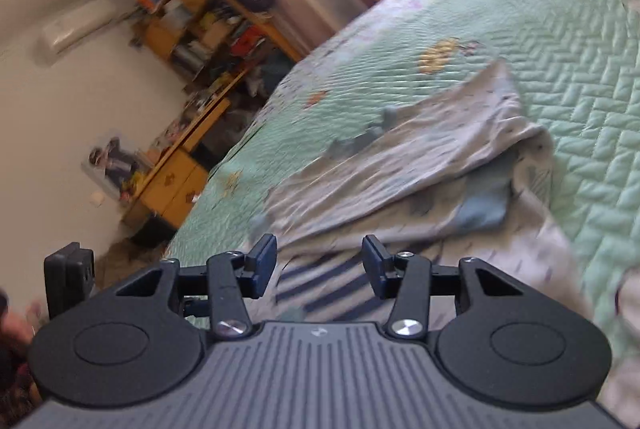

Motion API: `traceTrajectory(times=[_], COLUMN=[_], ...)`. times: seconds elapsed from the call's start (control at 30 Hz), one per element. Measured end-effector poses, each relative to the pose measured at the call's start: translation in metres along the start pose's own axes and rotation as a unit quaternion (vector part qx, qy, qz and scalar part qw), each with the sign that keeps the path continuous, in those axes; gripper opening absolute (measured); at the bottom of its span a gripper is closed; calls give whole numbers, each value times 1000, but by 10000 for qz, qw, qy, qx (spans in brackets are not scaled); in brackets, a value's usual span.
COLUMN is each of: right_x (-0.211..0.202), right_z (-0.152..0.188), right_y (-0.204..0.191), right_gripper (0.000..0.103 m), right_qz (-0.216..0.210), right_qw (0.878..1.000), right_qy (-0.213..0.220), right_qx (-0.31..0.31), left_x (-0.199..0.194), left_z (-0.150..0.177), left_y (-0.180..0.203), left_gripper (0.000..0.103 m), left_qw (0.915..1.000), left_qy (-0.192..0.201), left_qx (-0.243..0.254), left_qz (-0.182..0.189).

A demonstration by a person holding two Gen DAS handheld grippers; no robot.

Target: Fold clothes

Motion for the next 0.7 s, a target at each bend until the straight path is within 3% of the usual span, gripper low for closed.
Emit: traceTrajectory(times=[0.1,0.13,0.2,0.3,0.6,0.7], right_x=[-5,-6,-9,-24,-61,-64], right_z=[34,45,66,73,97,94], right_y=[-10,-8,-4,-12,-19,-22], right_gripper=[51,44,39,39,40,42], right_qz=[458,638,997,1329,1695,1694], right_qw=[9949,9915,9818,9721,9583,9618], right_qy=[-531,-660,-915,-1073,-1266,-1297], right_qx=[-718,-924,-1332,-1605,-1922,-1715], left_x=[-11,-14,-24,-38,-51,-49], left_z=[32,37,45,58,78,77], left_y=[-2,-9,-12,-13,-8,-8], left_gripper=[80,80,80,80,82,85], left_qw=[9999,9996,9997,9998,9998,9998], left_qy=[137,158,151,123,47,25], left_qx=[58,-216,-188,-52,135,149], left_qz=[-51,-17,-69,-129,-133,-140])
Point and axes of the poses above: each gripper's, at about its wrist camera, not at the fingertips, and x roughly the way its jaws point, y to its right, z to its underside, the point moved 5 cm from there along x, roughly the way its jaws point, and after that the axes turned 7 degrees about y, right-handed, at the moved point
